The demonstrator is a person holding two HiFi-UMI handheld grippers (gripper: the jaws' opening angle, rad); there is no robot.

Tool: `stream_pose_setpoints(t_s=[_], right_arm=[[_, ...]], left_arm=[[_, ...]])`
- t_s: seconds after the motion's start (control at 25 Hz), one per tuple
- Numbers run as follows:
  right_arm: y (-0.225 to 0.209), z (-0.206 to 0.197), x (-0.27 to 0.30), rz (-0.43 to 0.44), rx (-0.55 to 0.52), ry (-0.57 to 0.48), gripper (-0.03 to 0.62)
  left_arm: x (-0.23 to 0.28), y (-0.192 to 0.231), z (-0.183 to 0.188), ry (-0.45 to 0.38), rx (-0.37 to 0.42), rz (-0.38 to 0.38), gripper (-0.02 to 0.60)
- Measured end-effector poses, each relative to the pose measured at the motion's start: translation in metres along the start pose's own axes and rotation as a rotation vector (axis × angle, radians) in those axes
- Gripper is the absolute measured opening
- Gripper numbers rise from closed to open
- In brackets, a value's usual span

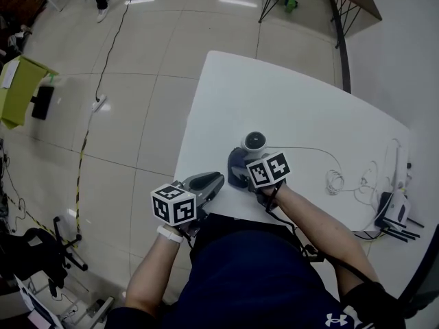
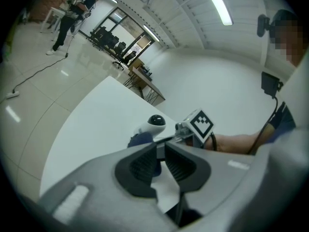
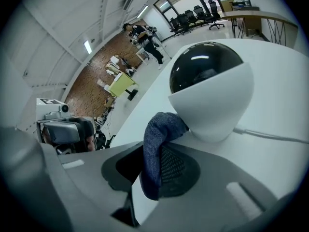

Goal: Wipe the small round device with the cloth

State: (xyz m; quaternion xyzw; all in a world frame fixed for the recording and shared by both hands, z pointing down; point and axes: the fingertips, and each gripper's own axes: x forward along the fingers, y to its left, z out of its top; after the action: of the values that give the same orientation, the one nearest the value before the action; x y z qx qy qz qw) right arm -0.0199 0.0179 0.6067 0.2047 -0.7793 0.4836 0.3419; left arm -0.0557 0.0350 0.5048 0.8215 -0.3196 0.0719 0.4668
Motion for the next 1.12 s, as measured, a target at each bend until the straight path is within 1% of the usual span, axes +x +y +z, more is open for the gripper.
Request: stream_pose_setpoints(t_s=[0.16, 0.32, 0.52, 0.72, 0.88, 1.12], right_arm=[[-0.002, -0.005, -0.006, 0.013, 0.028, -0.010, 0.074], [-0.015, -0.014, -0.020, 0.003, 0.061, -0.025, 0.074], [-0.037, -0.020, -0.044, -0.013, 0.119, -0.074, 0.074], [-0.059, -0.030, -0.077, -0.031, 0.164, -0.129, 0.074], [-0.078, -0.017, -0.100, -0.049, 0.212, -0.224, 0.074], [-0.103, -0.005, -0.085, -0.071, 0.294, -0.257, 0.074]], left_arm=[[0.003, -0.001, -0.006, 0.010, -0.012, -0.003, 0.052], [0.011, -0.008, -0.003, 0.020, 0.006, -0.019, 0.052], [0.026, -0.022, -0.002, 0.041, 0.028, -0.043, 0.052], [0.034, -0.031, -0.008, 0.057, 0.033, -0.053, 0.052], [0.031, -0.029, -0.010, 0.052, 0.030, -0.047, 0.052], [0.025, -0.029, -0.018, 0.043, 0.012, -0.042, 0.052]])
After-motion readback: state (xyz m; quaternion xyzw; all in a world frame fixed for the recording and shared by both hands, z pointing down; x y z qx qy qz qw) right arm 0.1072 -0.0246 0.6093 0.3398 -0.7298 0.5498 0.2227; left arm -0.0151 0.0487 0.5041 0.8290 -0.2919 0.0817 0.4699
